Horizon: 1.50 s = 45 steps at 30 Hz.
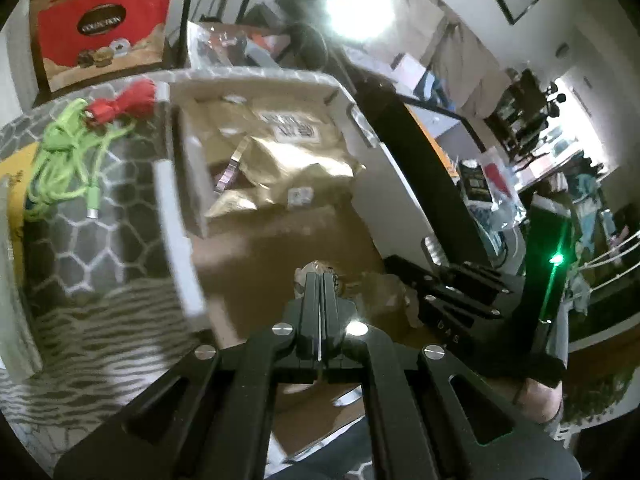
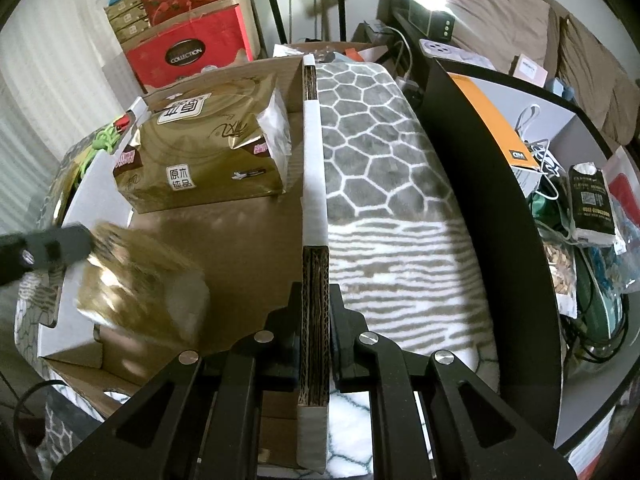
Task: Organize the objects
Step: 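Carry the gold packet into the box with the left gripper and release, then grasp the red cable on the ottoman with the left gripper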
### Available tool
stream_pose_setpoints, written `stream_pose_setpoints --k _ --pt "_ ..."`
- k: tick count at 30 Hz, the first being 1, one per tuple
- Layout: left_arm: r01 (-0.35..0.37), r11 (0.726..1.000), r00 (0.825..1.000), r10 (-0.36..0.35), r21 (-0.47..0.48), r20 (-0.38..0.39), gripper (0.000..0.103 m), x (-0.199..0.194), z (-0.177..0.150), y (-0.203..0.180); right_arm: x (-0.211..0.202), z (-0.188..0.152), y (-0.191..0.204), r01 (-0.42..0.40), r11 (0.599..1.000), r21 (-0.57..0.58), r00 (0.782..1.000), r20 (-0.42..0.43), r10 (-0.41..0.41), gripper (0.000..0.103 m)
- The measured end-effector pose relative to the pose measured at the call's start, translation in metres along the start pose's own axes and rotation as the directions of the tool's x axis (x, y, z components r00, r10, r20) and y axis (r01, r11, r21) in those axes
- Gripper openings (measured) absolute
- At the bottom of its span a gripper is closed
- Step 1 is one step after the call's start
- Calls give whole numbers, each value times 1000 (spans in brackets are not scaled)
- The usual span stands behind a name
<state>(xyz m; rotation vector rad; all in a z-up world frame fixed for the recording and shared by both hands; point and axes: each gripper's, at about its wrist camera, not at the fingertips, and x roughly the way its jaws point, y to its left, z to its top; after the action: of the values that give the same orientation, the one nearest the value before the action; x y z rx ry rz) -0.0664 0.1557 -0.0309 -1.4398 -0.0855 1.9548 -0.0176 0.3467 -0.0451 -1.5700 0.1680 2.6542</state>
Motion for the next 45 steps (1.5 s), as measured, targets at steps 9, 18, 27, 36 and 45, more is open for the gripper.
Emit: stream_pose_setpoints --k 9,18,27,36,45 --pt "-58 997 997 60 40 -54 0 31 1 -26 0 1 0 -5 1000 11 1000 -3 5 10" --pt "-14 1000 998 15 3 -58 51 10 4 -16 0 1 0 -6 1000 12 1000 -2 6 10" --pt "-71 997 992 73 -30 98 89 -64 54 25 -1 2 0 -11 1000 11 1000 -5 11 10" --pt "-209 977 965 214 -52 149 90 -69 107 101 -1 2 0 -9 1000 10 1000 -6 9 10" --pt "-222 975 968 220 -2 120 86 -34 127 149 1 0 1 -5 1000 2 1000 -16 5 10"
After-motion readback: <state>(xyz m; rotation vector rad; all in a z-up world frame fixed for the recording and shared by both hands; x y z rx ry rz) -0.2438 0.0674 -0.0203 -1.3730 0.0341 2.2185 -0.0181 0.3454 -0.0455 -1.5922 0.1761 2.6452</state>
